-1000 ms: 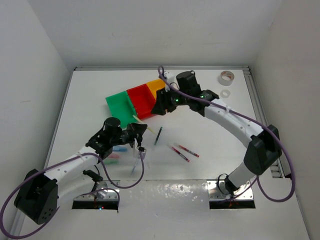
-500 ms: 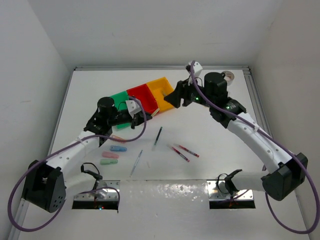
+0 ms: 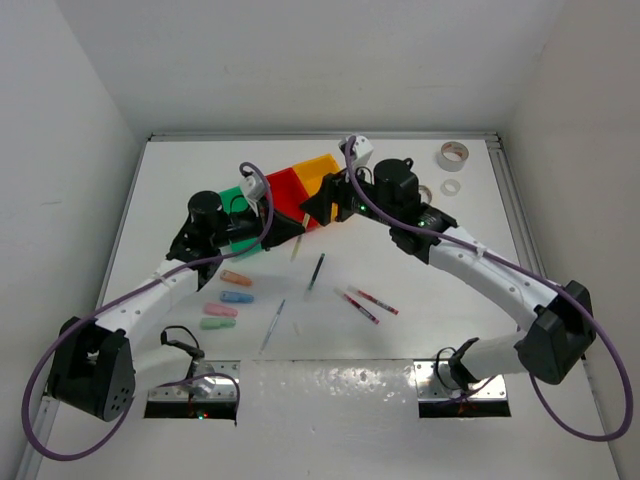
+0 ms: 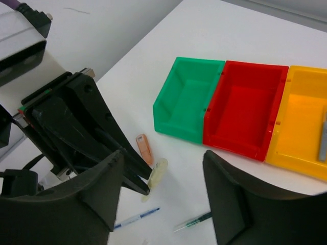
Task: Sort the stationery into containers
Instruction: Close the pen cap on the pen.
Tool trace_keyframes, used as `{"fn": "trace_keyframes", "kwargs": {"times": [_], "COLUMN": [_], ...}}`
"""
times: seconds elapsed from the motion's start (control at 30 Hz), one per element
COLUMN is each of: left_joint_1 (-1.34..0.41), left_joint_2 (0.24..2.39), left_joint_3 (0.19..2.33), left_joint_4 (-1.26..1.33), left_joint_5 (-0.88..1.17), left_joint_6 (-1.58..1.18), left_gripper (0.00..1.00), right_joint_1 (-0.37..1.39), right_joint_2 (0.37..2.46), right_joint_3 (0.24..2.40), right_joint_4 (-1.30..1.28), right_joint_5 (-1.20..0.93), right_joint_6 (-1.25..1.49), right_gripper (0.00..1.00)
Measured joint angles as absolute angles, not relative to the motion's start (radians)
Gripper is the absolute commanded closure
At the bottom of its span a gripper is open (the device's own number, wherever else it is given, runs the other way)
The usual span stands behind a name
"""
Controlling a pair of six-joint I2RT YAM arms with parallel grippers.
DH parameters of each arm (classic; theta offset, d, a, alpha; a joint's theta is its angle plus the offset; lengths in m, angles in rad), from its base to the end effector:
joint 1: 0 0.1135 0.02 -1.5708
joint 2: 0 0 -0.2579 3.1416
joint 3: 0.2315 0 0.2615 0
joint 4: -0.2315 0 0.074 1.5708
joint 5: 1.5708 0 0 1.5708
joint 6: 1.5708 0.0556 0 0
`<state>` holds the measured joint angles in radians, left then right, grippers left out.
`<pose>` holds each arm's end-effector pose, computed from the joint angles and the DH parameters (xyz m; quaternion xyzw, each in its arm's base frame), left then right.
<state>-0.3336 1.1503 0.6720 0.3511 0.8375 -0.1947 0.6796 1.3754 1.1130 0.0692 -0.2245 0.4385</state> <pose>0.2497 -0.1303 0.2709 0.3156 0.6655 -0.4522 0.5030 0.2700 0.2341 0.3338 -0.1629 0.7530 0.4083 0.4896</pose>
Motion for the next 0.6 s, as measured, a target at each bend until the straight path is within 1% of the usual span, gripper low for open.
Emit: {"fn": "trace_keyframes", "kwargs": {"times": [0.07, 0.13, 0.17, 0.2, 0.37, 0.43, 0.47, 0.5, 0.6], "left_joint_1": [-0.332, -0.332, -0.332, -0.332, -0.332, -0.332, -0.332, -0.332, -0.331], "left_joint_2": [1.15, 1.15, 1.15, 1.15, 1.15, 1.15, 1.15, 1.15, 1.15], "left_joint_3": [0.671, 0.67, 0.669, 0.669, 0.665, 0.664, 0.663, 0.662, 0.659], "left_joint_4": [0.363, 0.373, 0.376, 0.377, 0.382, 0.392, 0.396, 0.4, 0.406], "left_joint_5": [0.833, 0.83, 0.827, 0.825, 0.809, 0.8, 0.795, 0.79, 0.776], "left_joint_6": [-0.215, -0.227, -0.232, -0.236, -0.249, -0.258, -0.262, -0.265, -0.277], "left_gripper": [1.0, 1.0, 1.0, 1.0, 1.0, 1.0, 1.0, 1.0, 1.0], "right_joint_1": [0.686, 0.691, 0.693, 0.695, 0.702, 0.704, 0.704, 0.705, 0.714], "right_joint_2": [1.378, 1.39, 1.398, 1.406, 1.438, 1.444, 1.446, 1.448, 1.449], "right_joint_3": [1.106, 1.105, 1.105, 1.105, 1.105, 1.105, 1.105, 1.104, 1.094], "right_joint_4": [0.078, 0.089, 0.097, 0.104, 0.112, 0.113, 0.121, 0.126, 0.155], "right_joint_5": [-0.206, -0.198, -0.196, -0.194, -0.195, -0.196, -0.197, -0.2, -0.2], "right_joint_6": [0.448, 0.458, 0.464, 0.469, 0.491, 0.496, 0.503, 0.5, 0.518], "right_gripper": [0.47, 0.52, 0.58, 0.61, 0.63, 0.79, 0.94, 1.0, 1.0]}}
